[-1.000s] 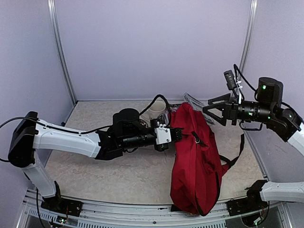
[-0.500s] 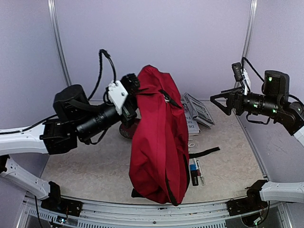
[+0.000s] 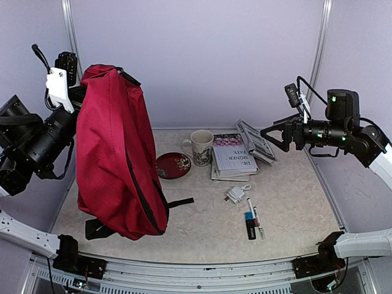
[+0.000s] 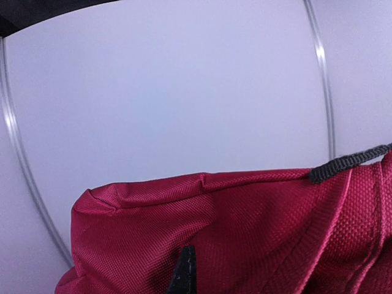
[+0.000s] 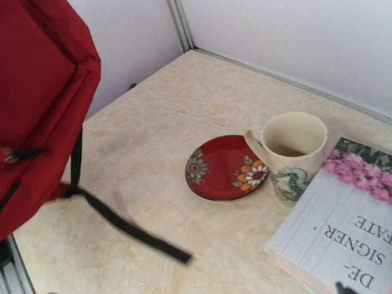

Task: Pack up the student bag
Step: Put down the student bag at the center of the board.

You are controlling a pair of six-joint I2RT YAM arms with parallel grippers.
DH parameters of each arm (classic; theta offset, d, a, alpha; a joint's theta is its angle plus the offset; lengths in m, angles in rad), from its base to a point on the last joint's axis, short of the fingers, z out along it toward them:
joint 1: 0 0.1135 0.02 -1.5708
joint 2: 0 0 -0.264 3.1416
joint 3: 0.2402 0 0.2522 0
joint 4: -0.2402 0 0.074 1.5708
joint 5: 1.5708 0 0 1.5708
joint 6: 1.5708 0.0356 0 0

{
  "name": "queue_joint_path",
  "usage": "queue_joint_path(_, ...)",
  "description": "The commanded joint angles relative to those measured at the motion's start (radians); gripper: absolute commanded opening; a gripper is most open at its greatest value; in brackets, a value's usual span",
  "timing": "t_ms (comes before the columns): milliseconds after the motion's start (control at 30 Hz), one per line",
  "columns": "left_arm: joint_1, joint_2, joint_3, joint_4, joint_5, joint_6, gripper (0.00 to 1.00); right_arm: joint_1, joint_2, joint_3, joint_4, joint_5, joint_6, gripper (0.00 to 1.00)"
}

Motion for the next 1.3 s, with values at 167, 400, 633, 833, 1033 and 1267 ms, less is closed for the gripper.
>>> queue_joint_path(167, 0.455, 0.100, 0.164, -0.177, 0.088, -0.183, 0.00, -0.008, 0.036, -0.001, 0.059, -0.063, -0.012, 0.95)
queue_joint_path(400, 0.581, 0.276, 0.266, -0.296, 0.164, -0.255, 0.00, -0.007, 0.080, 0.010, 0.073, -0.100, 0.004, 0.95)
queue_joint_path(633, 0.370, 0.115, -0.021, -0.425, 0.184, -0.368, 0.00, -0.006, 0.062, -0.035, 0.071, -0.131, 0.017, 0.95)
queue_joint_path(833, 0.233, 0.072, -0.236, -0.490, 0.232, -0.635, 0.00, 0.002, 0.063, -0.066, 0.068, -0.176, 0.032, 0.96)
queue_joint_path(1033, -0.066, 0.137, -0.300, -0.580, 0.098, -0.908, 0.00, 0.058, 0.071, -0.149, 0.069, -0.186, 0.103, 0.91)
queue_joint_path(1267, -0.165, 0.205, -0.307, -0.834, 0.169, -1.240, 0.00, 0.338, 0.128, -0.352, 0.157, -0.141, 0.218, 0.88)
